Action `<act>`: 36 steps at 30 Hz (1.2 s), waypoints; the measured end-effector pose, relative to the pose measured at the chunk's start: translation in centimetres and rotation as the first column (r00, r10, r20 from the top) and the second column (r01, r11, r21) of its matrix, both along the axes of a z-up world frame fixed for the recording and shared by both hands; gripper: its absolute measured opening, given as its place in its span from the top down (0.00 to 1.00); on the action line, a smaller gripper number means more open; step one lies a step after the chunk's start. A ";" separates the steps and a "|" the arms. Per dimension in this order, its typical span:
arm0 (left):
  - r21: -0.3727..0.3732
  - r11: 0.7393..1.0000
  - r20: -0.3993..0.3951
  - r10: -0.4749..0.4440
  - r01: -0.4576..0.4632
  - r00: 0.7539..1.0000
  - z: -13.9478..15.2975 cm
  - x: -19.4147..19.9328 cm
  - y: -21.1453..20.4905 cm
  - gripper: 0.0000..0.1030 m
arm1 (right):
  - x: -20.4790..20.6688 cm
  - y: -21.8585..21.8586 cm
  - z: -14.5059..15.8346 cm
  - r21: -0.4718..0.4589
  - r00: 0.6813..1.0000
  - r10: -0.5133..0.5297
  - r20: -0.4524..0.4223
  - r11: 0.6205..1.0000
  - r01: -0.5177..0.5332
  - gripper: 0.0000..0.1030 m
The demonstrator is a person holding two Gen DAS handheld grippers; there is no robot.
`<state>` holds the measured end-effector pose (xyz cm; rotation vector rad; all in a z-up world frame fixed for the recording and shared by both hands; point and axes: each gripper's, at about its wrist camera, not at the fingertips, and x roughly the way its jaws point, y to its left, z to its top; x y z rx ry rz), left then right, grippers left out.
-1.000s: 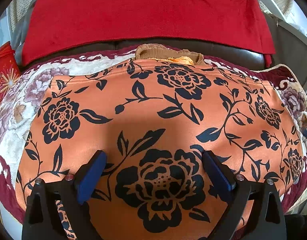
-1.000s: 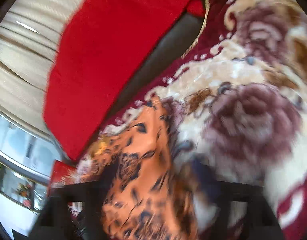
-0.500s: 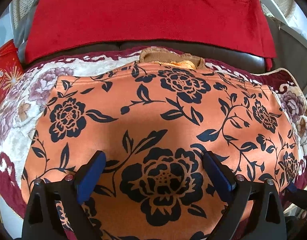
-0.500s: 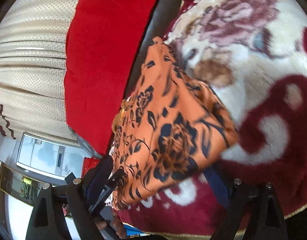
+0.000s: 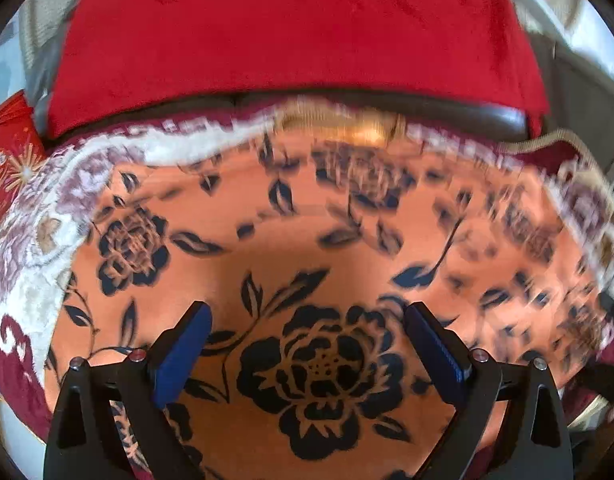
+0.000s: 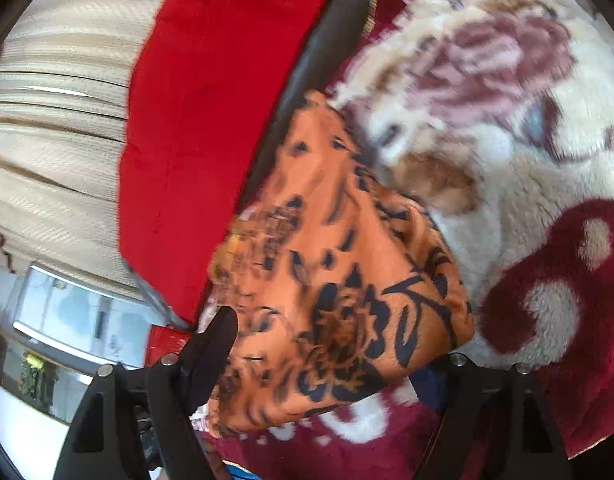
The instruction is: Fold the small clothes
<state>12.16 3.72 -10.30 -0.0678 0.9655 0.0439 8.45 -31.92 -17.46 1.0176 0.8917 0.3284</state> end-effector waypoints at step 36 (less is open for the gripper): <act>-0.052 0.928 0.067 0.371 -0.368 0.926 3.7 -12.6 15.5 0.25 | -0.2 -4.1 -2.4 0.227 0.999 0.036 -0.026 0.973 -0.029 0.39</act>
